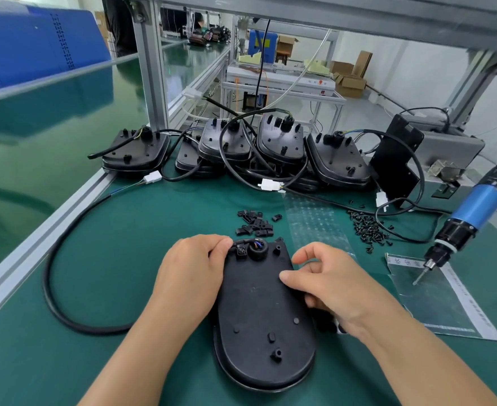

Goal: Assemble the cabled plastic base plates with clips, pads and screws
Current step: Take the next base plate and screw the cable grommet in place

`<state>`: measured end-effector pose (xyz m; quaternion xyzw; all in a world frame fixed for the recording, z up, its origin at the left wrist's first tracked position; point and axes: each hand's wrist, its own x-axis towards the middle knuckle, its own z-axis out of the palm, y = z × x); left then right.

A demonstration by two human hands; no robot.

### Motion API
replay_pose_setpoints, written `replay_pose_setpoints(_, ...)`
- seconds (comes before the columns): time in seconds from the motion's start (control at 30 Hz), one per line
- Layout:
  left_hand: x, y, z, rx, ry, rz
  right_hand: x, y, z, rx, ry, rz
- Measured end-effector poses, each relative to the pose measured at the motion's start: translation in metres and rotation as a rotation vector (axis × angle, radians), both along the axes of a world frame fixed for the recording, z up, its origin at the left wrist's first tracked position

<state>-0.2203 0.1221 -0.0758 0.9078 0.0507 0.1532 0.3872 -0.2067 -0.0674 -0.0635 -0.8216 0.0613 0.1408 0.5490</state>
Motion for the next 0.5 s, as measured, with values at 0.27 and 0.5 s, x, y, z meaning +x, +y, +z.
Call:
replay_pose_setpoints(0.27,0.003,-0.001,-0.002,0.015,0.020,-0.004,0.001,-0.003,-0.002,0.015,-0.051,0.065)
replay_pose_setpoints(0.5,0.026,0.079,0.003,0.381,0.072,0.413,-0.002,-0.014,-0.006,0.252,-0.010,-0.104)
